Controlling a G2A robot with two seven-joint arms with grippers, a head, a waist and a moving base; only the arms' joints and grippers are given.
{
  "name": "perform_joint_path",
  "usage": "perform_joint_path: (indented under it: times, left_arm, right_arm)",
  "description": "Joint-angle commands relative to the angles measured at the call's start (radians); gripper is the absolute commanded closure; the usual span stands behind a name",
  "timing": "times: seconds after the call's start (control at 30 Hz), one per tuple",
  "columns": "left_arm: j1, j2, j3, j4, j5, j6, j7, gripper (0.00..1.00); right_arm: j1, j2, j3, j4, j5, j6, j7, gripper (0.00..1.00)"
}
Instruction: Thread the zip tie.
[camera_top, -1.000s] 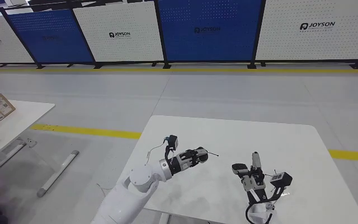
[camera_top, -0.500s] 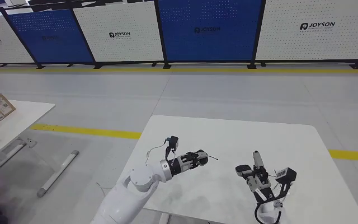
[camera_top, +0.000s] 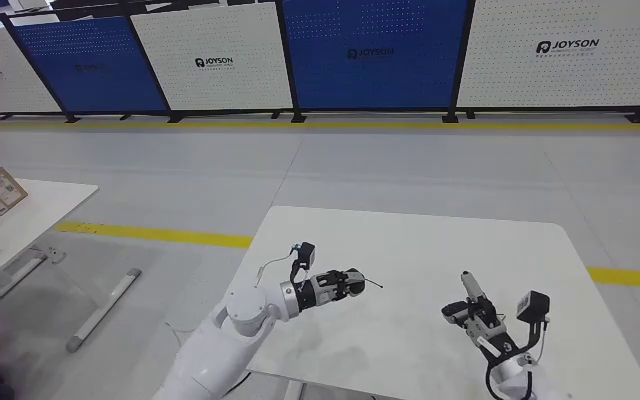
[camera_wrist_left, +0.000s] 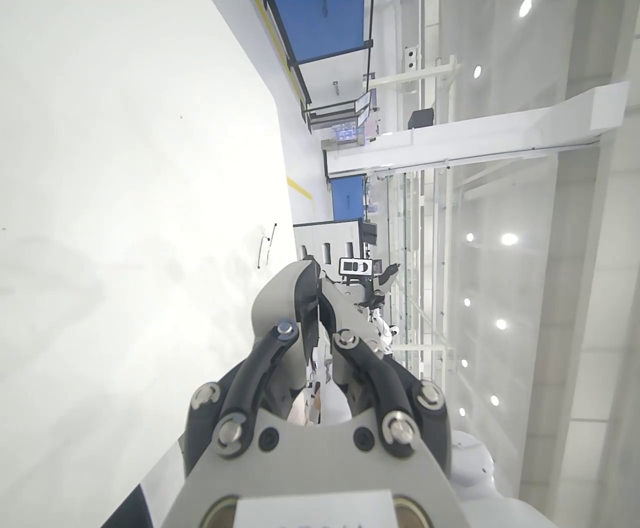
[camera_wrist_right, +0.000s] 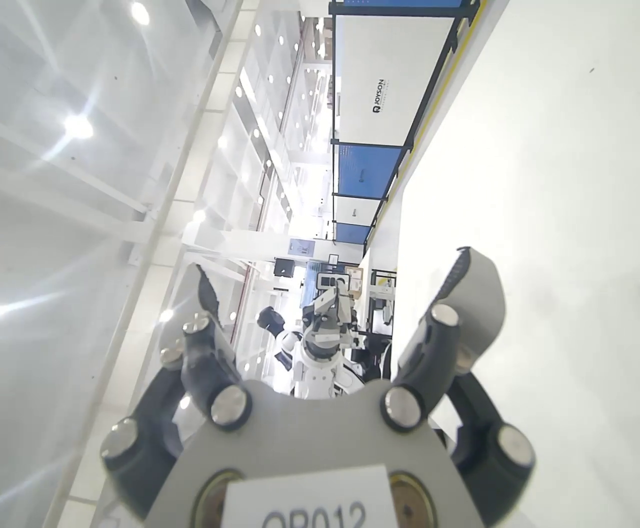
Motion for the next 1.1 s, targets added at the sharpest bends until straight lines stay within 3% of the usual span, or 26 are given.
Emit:
perform_joint_path:
  times: [0.0,0.17,0.3,0.4,0.53,0.7,1.07]
  left_arm:
    - [0.0,0.0,0.0,0.0,0.0,0.0,0.0,1.0]
    - [-0.007,-0.002,0.012,0.004,0.014,0.011,0.038,1.0]
    - [-0.017,-0.001,-0.007,0.011,-0.08,-0.017,-0.021,1.0]
    - [-0.007,0.003,-0.047,-0.016,-0.149,-0.048,-0.054,1.0]
    - [0.026,0.013,-0.121,-0.097,-0.221,-0.078,-0.079,1.0]
    - [0.066,0.023,-0.185,-0.173,-0.257,-0.078,-0.096,1.0]
    - [0.066,0.022,-0.174,-0.173,-0.256,-0.068,-0.091,1.0]
  right_arm:
    - [0.0,0.0,0.0,0.0,0.0,0.0,0.0,0.0]
    - [0.0,0.0,0.0,0.0,0.0,0.0,0.0,0.0]
    - [0.0,0.0,0.0,0.0,0.0,0.0,0.0,0.0]
    - [0.0,0.0,0.0,0.0,0.0,0.0,0.0,0.0]
    - [0.0,0.0,0.0,0.0,0.0,0.0,0.0,0.0]
    - [0.0,0.0,0.0,0.0,0.0,0.0,0.0,0.0]
    - [0.0,0.0,0.0,0.0,0.0,0.0,0.0,0.0]
